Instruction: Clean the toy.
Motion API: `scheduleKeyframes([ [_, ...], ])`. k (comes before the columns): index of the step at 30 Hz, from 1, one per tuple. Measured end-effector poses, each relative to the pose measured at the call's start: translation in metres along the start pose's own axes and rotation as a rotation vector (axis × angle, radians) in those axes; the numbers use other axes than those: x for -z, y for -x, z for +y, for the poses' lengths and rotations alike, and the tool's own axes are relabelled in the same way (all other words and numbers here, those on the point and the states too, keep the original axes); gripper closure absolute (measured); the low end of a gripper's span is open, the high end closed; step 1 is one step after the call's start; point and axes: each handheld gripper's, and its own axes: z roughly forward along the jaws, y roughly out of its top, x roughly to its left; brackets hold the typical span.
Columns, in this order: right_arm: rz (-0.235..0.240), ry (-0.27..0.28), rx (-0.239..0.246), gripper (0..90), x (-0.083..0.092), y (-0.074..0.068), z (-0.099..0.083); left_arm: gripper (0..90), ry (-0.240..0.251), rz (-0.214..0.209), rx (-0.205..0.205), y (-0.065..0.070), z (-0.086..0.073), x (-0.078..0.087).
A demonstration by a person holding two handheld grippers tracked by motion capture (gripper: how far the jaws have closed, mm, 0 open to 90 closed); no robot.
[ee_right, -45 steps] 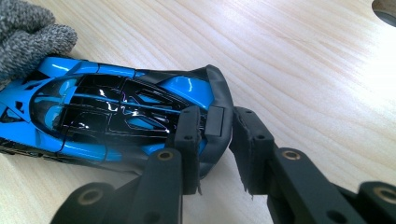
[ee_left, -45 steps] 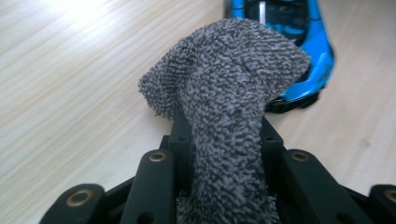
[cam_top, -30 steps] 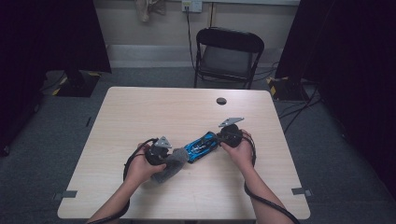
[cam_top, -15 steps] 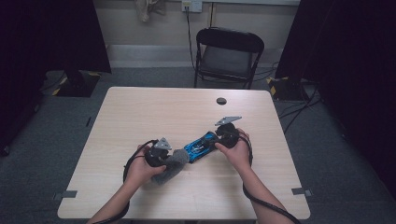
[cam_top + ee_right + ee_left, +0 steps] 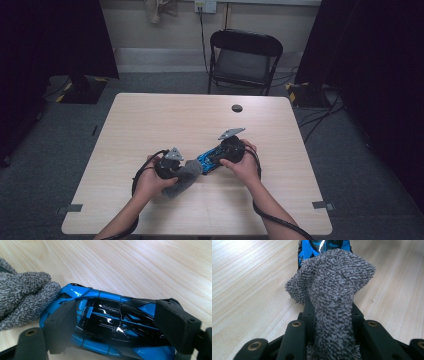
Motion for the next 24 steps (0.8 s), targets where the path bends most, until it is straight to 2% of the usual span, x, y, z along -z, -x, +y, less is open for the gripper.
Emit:
scheduleKeyframes([
  [10, -0.018, 0.014, 0.007, 16.7, -0.003, -0.006, 0.000, 67.9, -0.018, -0.015, -0.028, 0.008, 0.002, -0.001],
  [19, -0.023, 0.024, 0.014, 16.8, -0.004, -0.008, -0.001, 67.9, -0.033, -0.063, -0.038, 0.019, 0.002, 0.000],
  [21, -0.021, 0.020, 0.015, 16.8, -0.004, -0.009, 0.000, 67.9, -0.042, -0.073, -0.061, 0.024, 0.003, 0.000],
  [24, -0.014, 0.022, 0.019, 16.8, -0.004, -0.009, 0.000, 67.9, -0.037, -0.093, -0.071, 0.032, 0.007, -0.002],
])
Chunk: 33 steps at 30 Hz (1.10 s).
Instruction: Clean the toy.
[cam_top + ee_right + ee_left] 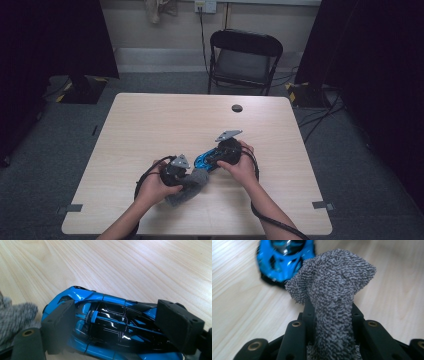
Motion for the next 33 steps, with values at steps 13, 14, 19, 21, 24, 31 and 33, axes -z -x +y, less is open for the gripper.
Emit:
scheduleKeyframes([
  [13, 0.007, 0.006, -0.009, 17.6, -0.001, -0.001, 0.000, 67.9, 0.043, 0.089, 0.061, -0.025, -0.003, 0.024],
  [14, 0.005, 0.007, -0.010, 17.6, -0.001, -0.002, 0.000, 67.9, 0.048, 0.107, 0.078, -0.029, -0.005, 0.027],
  [19, 0.006, 0.013, -0.009, 17.7, 0.000, -0.002, -0.001, 67.5, 0.064, 0.179, 0.139, -0.052, -0.007, 0.027],
  [21, 0.005, 0.013, -0.010, 17.7, -0.001, -0.002, -0.001, 67.5, 0.051, 0.190, 0.140, -0.056, -0.004, 0.019],
  [24, 0.005, 0.010, -0.011, 17.8, -0.001, -0.002, 0.000, 67.5, 0.040, 0.164, 0.145, -0.056, 0.000, 0.007],
  [31, 0.005, 0.002, -0.008, 17.8, -0.001, -0.001, 0.001, 67.7, 0.012, 0.124, 0.120, -0.048, 0.005, 0.001],
  [33, 0.005, -0.001, -0.008, 17.8, -0.001, -0.001, 0.001, 67.7, 0.017, 0.123, 0.112, -0.045, 0.004, 0.001],
])
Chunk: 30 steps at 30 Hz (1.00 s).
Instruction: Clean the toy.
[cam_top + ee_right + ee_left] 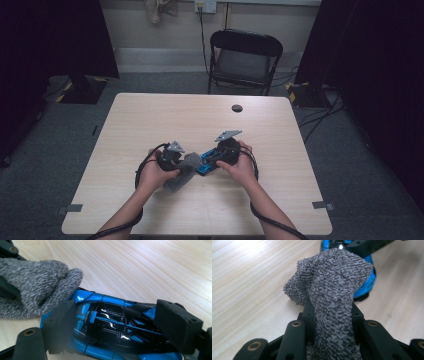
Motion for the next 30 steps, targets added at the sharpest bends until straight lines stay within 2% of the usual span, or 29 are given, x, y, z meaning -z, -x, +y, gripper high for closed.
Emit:
scheduleKeyframes([
  [5, 0.001, 0.006, -0.001, 17.8, 0.000, 0.000, -0.001, 67.8, 0.001, -0.030, 0.000, 0.008, -0.003, 0.001],
  [11, 0.000, 0.004, 0.000, 17.8, 0.000, 0.000, 0.000, 67.8, -0.002, -0.050, -0.033, 0.021, -0.005, 0.000],
  [13, -0.002, 0.002, 0.001, 17.9, 0.000, 0.000, 0.000, 67.8, -0.004, -0.060, -0.033, 0.024, -0.005, 0.000],
  [16, -0.003, 0.001, 0.002, 17.9, 0.000, -0.001, 0.000, 67.9, -0.016, -0.101, -0.047, 0.031, -0.004, -0.001],
  [22, -0.002, -0.001, 0.006, 18.2, 0.000, -0.002, 0.001, 68.0, 0.001, -0.180, -0.078, 0.048, 0.002, -0.001],
  [26, 0.000, 0.001, 0.009, 18.2, 0.000, -0.002, 0.000, 67.9, -0.003, -0.216, -0.105, 0.059, 0.006, -0.004],
  [28, 0.000, 0.002, 0.010, 18.2, 0.000, -0.002, 0.000, 67.8, -0.007, -0.219, -0.109, 0.061, 0.005, -0.007],
  [30, 0.000, 0.001, 0.010, 18.2, 0.000, -0.002, 0.000, 67.8, -0.030, -0.187, -0.110, 0.058, 0.004, -0.011],
])
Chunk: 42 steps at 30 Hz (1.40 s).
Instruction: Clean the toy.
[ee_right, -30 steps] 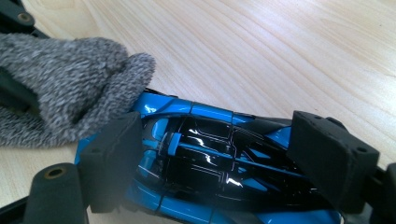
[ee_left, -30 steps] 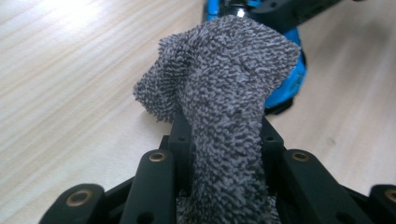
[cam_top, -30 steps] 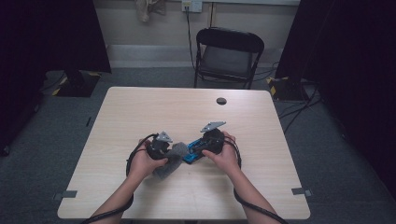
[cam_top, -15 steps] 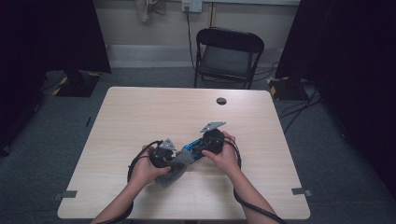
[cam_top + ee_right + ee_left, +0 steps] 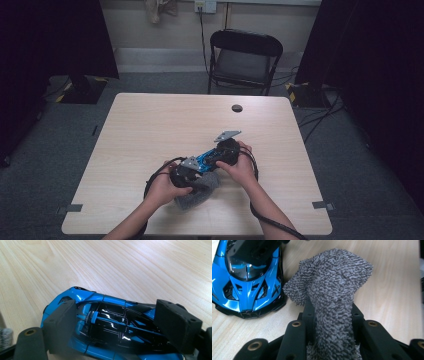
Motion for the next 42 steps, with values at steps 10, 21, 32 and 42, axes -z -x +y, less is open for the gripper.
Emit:
scheduleKeyframes([
  [10, -0.001, -0.008, 0.001, 18.5, 0.000, 0.000, 0.001, 68.0, 0.014, 0.063, 0.055, -0.018, -0.003, 0.007],
  [21, -0.002, -0.014, 0.009, 18.5, 0.000, -0.001, 0.002, 68.1, 0.035, 0.116, 0.098, -0.033, -0.008, 0.015],
  [32, -0.001, -0.010, 0.006, 18.5, 0.000, 0.000, 0.001, 68.4, 0.007, 0.160, 0.115, -0.043, -0.011, 0.025],
  [42, -0.002, -0.006, 0.005, 18.6, 0.000, -0.001, 0.001, 68.4, 0.015, 0.195, 0.144, -0.055, -0.013, 0.029],
])
